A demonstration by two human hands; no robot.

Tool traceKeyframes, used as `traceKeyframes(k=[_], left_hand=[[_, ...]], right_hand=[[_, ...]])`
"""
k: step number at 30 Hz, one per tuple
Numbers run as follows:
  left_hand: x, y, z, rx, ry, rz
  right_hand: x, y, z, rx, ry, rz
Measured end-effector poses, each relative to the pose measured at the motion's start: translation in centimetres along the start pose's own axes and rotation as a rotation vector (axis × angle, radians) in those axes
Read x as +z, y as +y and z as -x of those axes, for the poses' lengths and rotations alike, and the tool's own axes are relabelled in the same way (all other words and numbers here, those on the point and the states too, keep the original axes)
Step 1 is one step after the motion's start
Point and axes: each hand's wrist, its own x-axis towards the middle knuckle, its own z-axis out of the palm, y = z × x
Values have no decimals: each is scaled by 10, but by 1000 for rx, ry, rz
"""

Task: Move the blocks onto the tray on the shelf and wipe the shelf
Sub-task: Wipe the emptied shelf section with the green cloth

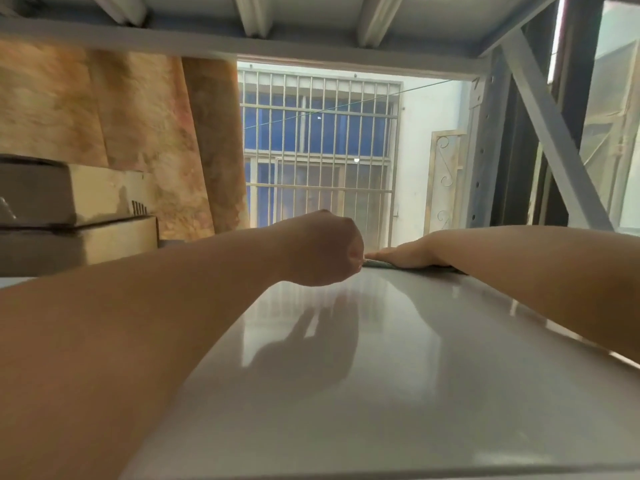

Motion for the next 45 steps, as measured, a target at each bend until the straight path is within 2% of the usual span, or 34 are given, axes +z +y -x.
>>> traceKeyframes(k=[5, 10, 15, 22, 27, 31, 33, 36, 38, 39, 40, 42, 45], left_hand=[[-4, 10, 5, 104, 61, 93], [-1, 23, 8, 166, 67, 36], [-3, 33, 14, 199, 118, 35], [-7, 48, 19, 273, 102, -31], [-11, 64, 24, 339, 126, 86], [-14, 83, 29, 369, 77, 224], [-15, 89, 32, 404, 24, 220], [-14, 88, 34, 398, -96, 171], [-12, 85, 33, 362, -146, 178], [-12, 85, 34, 352, -169, 172], [-12, 85, 34, 343, -193, 158], [-14, 86, 35, 321, -234, 152], [-16, 89, 36, 301, -260, 176]], right_hand=[[3, 17, 22, -44, -26, -9], [11, 35, 62, -23, -43, -17], [23, 45, 121, -96, -27, -17], [43, 59, 187, -247, -20, -71], [49, 64, 207, -330, 43, 0], [50, 68, 205, -353, 42, -68], [47, 75, 208, -367, 92, -216], [39, 89, 217, -315, 315, -403], [38, 99, 218, -210, 562, -227], [39, 101, 217, -132, 614, -106], [41, 102, 218, -54, 613, -8], [46, 104, 214, 52, 491, 138], [46, 110, 207, 82, 410, 202]])
